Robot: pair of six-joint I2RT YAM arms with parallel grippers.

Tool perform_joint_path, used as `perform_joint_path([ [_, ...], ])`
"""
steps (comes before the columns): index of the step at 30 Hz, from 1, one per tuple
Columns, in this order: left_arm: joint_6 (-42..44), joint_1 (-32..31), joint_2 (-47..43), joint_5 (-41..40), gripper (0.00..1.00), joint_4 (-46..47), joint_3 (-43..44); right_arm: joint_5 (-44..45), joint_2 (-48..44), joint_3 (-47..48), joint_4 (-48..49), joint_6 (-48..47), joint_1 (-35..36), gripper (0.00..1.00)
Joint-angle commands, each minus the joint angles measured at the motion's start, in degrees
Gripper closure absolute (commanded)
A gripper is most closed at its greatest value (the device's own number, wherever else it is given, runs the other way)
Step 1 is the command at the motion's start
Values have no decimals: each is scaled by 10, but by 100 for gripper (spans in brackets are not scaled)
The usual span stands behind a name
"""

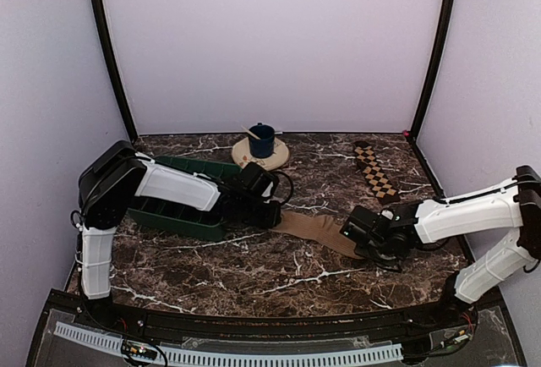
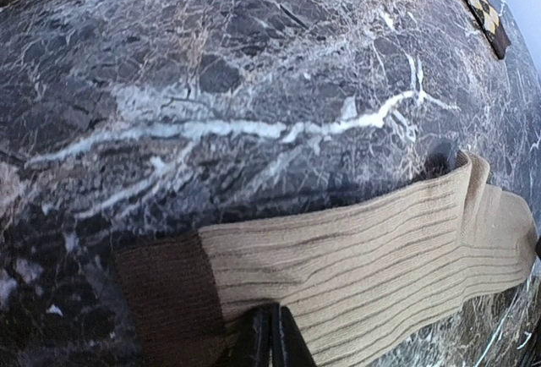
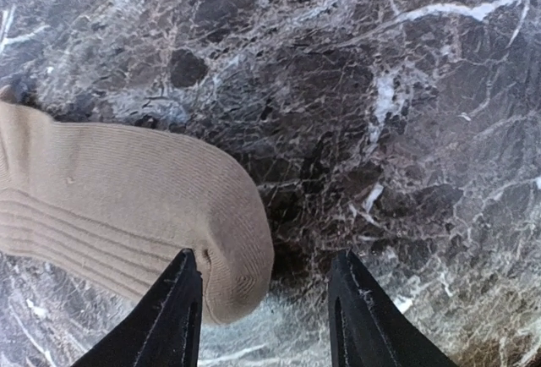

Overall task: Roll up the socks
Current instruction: Rotate the sock at the center of the board, then pick up the sock from the center of the board.

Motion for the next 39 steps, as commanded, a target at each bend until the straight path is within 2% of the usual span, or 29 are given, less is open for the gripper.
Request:
perform_joint_path([
  [1,-13,-10,-4,-11,94,-78,-43,-8,27,-12,43,-22,-13,53],
  [9,-15,-17,-16,-13,94,-75,-59,-17,50,-22,78,-33,-37,63],
  [15,-17,-21,-21,-13,94,-74,-63,-31,52,-33,98,-31,-41,83],
  [18,-18,-22,-24,-11,94,-74,-65,-32,48,-33,98,-29,-41,89],
  [24,-21,-33,-38,-3,94,-78,-65,2,16,-21,51,-19,-41,92],
  [34,-19,-44,-111,7,73,-55,-66,40,-14,2,-18,-24,-47,93],
  [39,-20,-46,-150,8,64,-40,-74,49,-16,38,-30,-59,-47,93],
])
